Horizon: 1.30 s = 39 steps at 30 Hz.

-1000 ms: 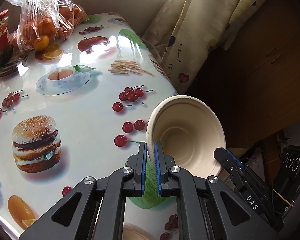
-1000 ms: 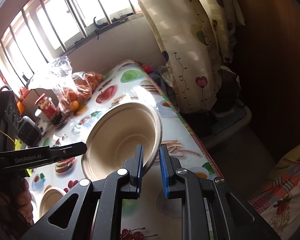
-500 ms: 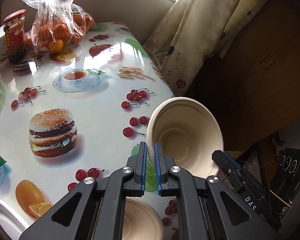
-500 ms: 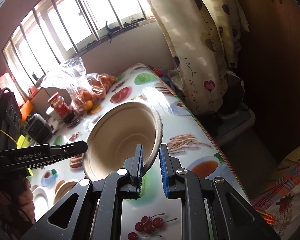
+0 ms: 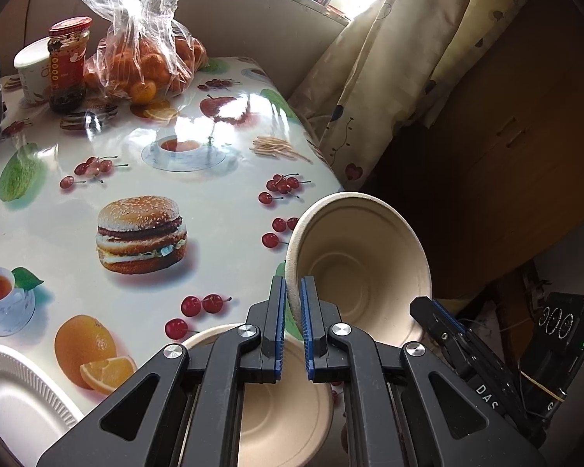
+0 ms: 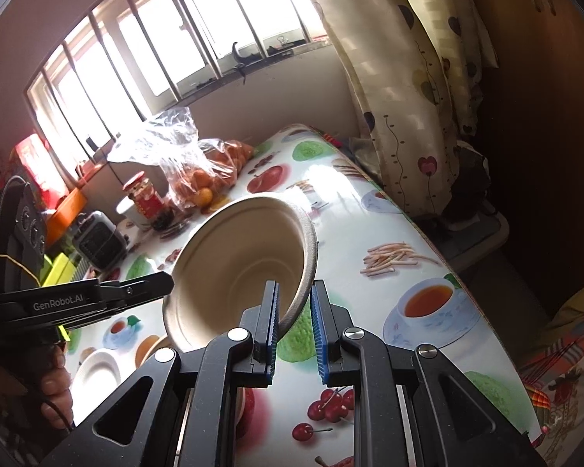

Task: Organize plates and bowls
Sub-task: 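Carry the held bowls back and lower them onto the bowl stack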

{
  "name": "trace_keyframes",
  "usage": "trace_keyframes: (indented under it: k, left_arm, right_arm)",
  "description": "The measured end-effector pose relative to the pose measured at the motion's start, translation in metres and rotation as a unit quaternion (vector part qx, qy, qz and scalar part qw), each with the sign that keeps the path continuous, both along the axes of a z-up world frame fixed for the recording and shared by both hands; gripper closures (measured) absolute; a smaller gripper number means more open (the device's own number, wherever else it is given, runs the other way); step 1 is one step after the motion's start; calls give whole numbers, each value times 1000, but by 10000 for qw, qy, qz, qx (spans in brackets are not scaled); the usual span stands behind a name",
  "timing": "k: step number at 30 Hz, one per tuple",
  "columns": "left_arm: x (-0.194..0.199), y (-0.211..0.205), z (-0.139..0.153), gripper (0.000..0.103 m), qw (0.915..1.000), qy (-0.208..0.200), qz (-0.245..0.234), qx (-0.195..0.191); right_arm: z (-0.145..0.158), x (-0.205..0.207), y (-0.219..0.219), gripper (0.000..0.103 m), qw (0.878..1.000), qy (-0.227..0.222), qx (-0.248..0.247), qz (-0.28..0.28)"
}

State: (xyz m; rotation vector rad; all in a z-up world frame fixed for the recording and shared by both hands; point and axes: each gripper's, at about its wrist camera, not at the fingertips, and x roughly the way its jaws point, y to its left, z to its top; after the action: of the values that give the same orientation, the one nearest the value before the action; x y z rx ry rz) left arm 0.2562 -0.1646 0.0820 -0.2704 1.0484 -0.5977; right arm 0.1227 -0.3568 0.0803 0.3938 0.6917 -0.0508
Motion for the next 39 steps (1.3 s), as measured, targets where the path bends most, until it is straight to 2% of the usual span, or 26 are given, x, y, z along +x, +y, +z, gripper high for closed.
trace_keyframes:
  k: [18, 39]
  left_arm:
    - [-36, 55, 2, 95, 9995, -114, 299, -78]
    - [-59, 84, -13, 95, 9990, 2, 450, -67]
  right_arm:
    - [0, -21, 49, 87, 9993, -16, 20, 370]
    - [-16, -35, 74, 87, 9985, 131, 61, 530]
